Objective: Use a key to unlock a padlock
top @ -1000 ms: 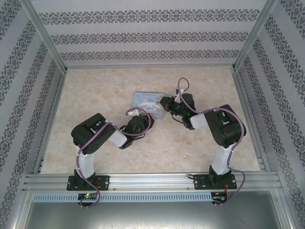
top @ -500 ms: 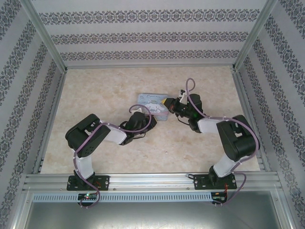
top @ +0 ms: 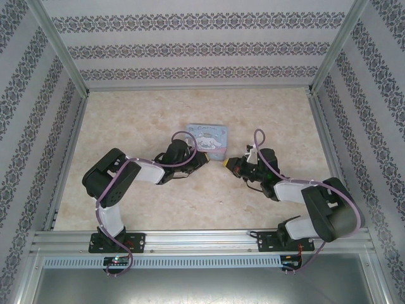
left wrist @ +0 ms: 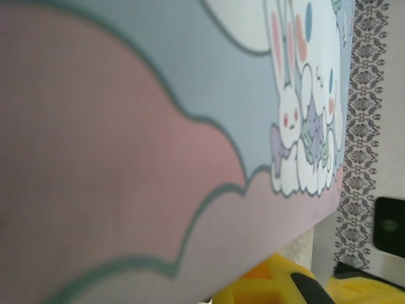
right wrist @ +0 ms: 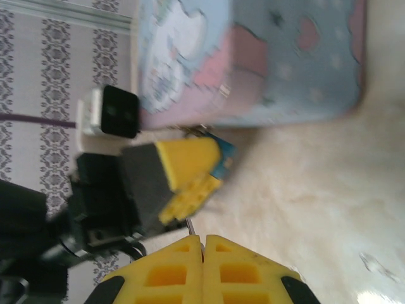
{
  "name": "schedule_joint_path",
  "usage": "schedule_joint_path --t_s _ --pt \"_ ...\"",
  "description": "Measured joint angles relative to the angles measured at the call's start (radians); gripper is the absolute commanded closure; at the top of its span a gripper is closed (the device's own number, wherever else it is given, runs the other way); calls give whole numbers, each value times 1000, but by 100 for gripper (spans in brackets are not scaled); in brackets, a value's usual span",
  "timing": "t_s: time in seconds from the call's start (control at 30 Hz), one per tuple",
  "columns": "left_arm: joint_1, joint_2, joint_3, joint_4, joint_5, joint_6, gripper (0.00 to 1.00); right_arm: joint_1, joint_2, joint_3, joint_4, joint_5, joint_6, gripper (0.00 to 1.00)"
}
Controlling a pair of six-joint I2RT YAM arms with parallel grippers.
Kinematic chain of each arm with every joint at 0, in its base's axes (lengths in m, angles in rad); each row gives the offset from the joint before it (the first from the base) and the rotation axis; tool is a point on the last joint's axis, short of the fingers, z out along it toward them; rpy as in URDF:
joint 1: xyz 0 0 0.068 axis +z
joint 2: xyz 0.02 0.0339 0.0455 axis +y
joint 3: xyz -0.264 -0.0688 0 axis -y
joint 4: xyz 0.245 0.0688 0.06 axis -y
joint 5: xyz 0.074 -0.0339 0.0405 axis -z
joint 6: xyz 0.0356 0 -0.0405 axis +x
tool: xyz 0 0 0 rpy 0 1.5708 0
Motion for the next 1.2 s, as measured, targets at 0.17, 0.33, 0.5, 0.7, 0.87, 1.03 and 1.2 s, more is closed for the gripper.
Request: schedule_joint_path --t_s 0.17,0.33,0.5,0.7,0.87,1.03,1.2 --pt "7 -3 19 -17 56 7 100 24 29 -9 24 4 7 100" --pt "12 -4 14 6 84 -30 100 43 58 -14 66 29 40 100" --pt "16 -4 -13 73 88 -92 100 66 80 -14 95 63 73 100" --pt "16 -4 -57 148 79 -159 100 90 109 -14 115 105 104 100" --pt "16 -4 -63 172 77 -195 100 104 119 -13 119 135 122 100" --pt "16 -10 -63 168 78 -209 100 109 122 -11 123 159 132 100" --pt "16 -40 -49 113 83 -199 100 109 122 0 126 168 137 100"
